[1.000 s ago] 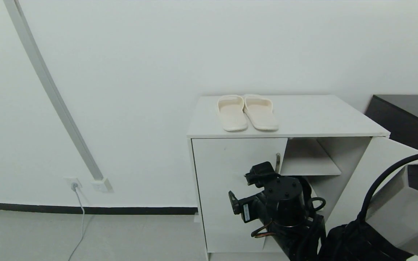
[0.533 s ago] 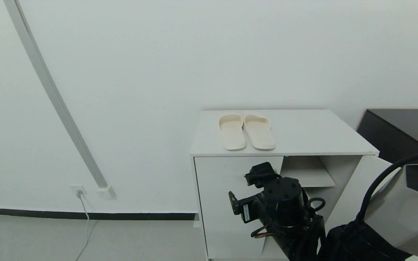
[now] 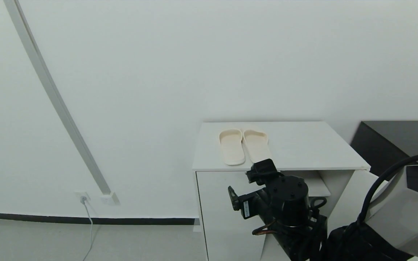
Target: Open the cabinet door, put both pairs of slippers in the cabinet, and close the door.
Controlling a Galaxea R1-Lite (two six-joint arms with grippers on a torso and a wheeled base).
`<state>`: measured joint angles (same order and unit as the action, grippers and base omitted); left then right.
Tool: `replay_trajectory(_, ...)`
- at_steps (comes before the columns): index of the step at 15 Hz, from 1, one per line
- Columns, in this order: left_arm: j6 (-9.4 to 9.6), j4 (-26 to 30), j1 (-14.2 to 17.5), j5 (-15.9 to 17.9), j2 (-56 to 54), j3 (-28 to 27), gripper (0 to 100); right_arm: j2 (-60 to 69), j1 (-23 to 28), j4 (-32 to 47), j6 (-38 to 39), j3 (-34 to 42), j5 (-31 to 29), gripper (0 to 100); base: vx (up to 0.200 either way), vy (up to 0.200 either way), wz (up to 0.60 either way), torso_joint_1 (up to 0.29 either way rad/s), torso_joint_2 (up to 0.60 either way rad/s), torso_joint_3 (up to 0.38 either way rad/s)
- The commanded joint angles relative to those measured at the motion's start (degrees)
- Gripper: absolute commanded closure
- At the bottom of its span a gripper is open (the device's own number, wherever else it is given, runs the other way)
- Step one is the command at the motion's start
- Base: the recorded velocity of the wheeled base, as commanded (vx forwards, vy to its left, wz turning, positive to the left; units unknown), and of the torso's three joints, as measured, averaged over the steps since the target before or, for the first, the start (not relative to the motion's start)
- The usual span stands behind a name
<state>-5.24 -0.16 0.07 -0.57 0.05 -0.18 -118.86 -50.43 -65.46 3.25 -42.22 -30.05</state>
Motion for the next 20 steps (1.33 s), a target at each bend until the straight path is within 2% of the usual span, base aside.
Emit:
replay_trajectory(1,-0.03,-0.02,0.01,0.05,0.04,0.01,100,0.29,0.07,-1.16,-0.44,0.82,0.25,0,0.000,0.000,0.00,0.173,-0.38,-0.207)
replay_trajectory(5,0.06,-0.02,0.01,0.05,0.04,0.01,100,0.03,0.95,-3.09,-0.79,0.64,1.13,0,0.000,0.000,0.00,0.117,-0.25,-0.128)
replay_trajectory(7,0.14,-0.02,0.01,0.05,-0.05,0.01,100,-0.23,1.92,-1.16,-2.11,-2.96,1.31,0,0.000,0.000,0.00,0.000,0.00,0.000)
replay_trajectory(9,0.14,-0.02,0.01,0.05,0.04,0.01,100,1.96,2.36,9.65,-0.35,-9.90,1.31,0,0.000,0.000,0.00,0.000,0.00,0.000)
replay_trajectory(12,0.14,-0.02,0.01,0.05,0.04,0.01,100,3.55,3.41,25.12,7.03,-20.10,0.25,0,0.000,0.000,0.00,0.000,0.00,0.000)
replay_trajectory(14,0.14,-0.02,0.01,0.05,0.04,0.01,100,3.81,4.11,32.33,8.17,-25.64,0.25,0,0.000,0.000,0.00,0.000,0.00,0.000)
replay_trajectory(20,0.14,-0.02,0.01,0.13,0.04,0.01,100,2.58,4.11,33.82,9.49,-26.78,0.25,0,0.000,0.000,0.00,0.000,0.00,0.000)
